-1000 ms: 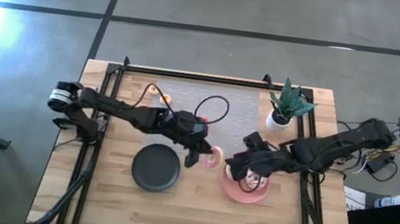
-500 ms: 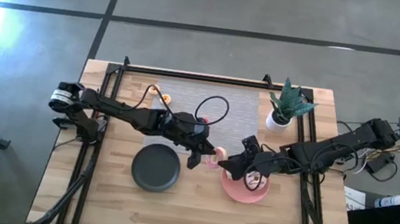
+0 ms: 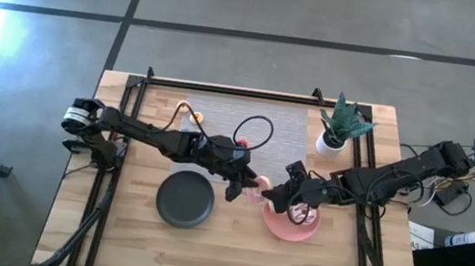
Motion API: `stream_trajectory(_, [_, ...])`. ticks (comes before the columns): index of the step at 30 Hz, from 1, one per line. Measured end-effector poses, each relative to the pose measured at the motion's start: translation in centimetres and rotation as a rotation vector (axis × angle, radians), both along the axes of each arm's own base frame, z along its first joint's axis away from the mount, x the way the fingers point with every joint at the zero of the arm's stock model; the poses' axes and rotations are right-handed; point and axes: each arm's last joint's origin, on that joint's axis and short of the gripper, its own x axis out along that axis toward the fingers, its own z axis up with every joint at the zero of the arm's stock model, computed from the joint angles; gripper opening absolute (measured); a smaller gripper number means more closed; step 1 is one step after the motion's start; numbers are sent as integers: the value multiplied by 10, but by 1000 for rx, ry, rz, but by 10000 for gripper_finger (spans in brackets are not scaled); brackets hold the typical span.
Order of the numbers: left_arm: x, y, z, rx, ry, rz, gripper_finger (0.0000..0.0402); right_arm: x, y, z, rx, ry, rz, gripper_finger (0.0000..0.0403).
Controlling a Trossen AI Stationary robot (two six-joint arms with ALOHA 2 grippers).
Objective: Pick & Place donuts
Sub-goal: Put the large pink donut on the pink plate
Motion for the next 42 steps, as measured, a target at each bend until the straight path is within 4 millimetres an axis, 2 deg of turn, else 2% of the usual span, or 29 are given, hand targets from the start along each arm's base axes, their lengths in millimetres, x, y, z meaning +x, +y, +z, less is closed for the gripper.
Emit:
stream_trajectory(4, [-1,0,0,2,8,1,155,-2,-2,-7,19,17,-24,68])
stream_trajectory(8, [-7,1,-5,13,100,1,176,-6,-3,-12,52,61,-54,19])
stream_trajectory(13, [-24,2,-18,94,304,49,179,-22,-1,-25,130,262,-59,22])
stream_trajectory(18, [-36,0,-30,140,471,64,179,-29,9,-30,225,375,78,22])
stream_trajectory(22, [-42,-5,-37,152,516,46,179,-33,12,-34,284,436,147,22])
stream_trajectory(28, [-62,-16,-39,136,525,28,179,-43,11,-56,332,541,170,23])
stream_trajectory(33, [-90,-17,-33,87,492,96,179,-47,9,-64,277,538,141,48])
stream_trajectory(42, [-139,-8,-16,-35,286,267,179,-50,10,-76,311,565,183,172])
